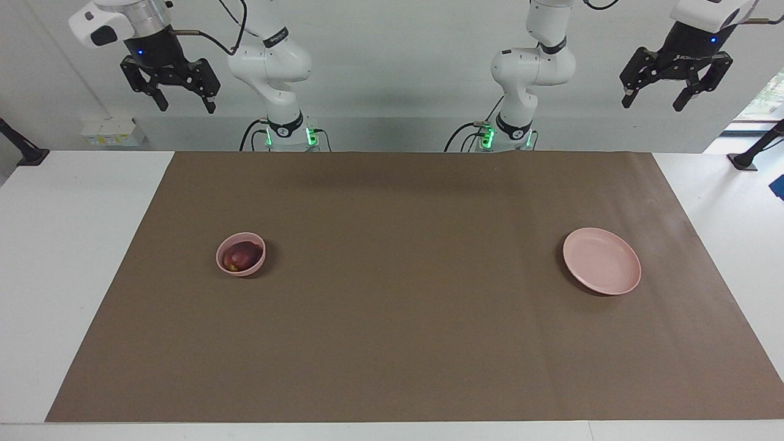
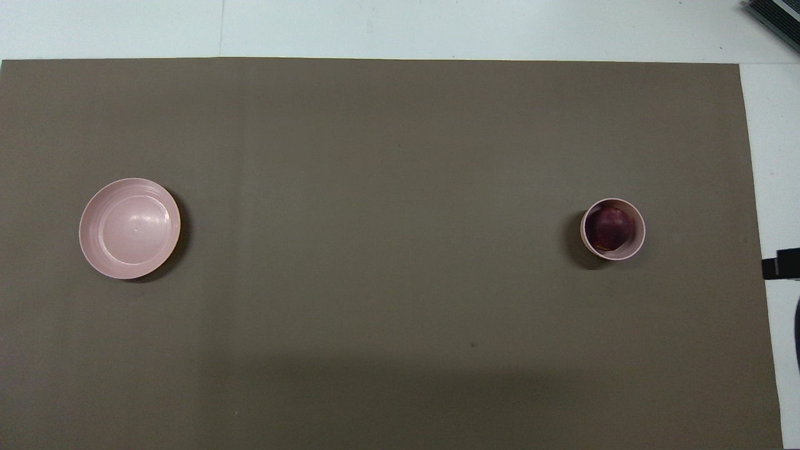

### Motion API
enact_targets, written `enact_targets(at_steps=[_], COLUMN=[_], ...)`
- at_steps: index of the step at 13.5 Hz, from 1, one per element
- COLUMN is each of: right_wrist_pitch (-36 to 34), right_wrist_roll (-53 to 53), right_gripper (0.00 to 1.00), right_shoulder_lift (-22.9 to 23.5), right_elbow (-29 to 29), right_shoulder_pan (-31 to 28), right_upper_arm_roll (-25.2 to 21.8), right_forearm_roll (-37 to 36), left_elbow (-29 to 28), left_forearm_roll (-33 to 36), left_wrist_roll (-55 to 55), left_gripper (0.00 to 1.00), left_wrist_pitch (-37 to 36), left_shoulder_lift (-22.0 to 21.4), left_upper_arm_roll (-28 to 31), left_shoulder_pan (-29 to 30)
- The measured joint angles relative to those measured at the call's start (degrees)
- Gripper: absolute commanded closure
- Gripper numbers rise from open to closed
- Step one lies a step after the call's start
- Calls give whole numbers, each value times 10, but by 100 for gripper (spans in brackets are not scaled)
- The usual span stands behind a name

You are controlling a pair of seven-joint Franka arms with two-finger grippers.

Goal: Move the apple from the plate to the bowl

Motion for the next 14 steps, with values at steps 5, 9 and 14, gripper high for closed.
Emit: enact_targets(at_steps=[5, 9, 14], right_wrist_pitch=[4, 5, 13], right_wrist_roll=[-2, -2, -16], right_gripper=[0, 0, 0], right_shoulder_lift=[17, 17, 17], right_elbow=[-5, -8, -12], right_shoulder_pan=[0, 0, 0], right_upper_arm_roll=[0, 0, 0], right_forearm_roll=[0, 0, -12], left_elbow=[-11, -14, -29], left_forearm_roll=[21, 9, -10], left_wrist_roll=[3, 4, 0], left_gripper=[0, 0, 0], left_wrist_pitch=[-1, -1, 8], left_shoulder_lift=[7, 20, 32], left_upper_arm_roll=[0, -1, -1], left_shoulder_pan=[0, 0, 0])
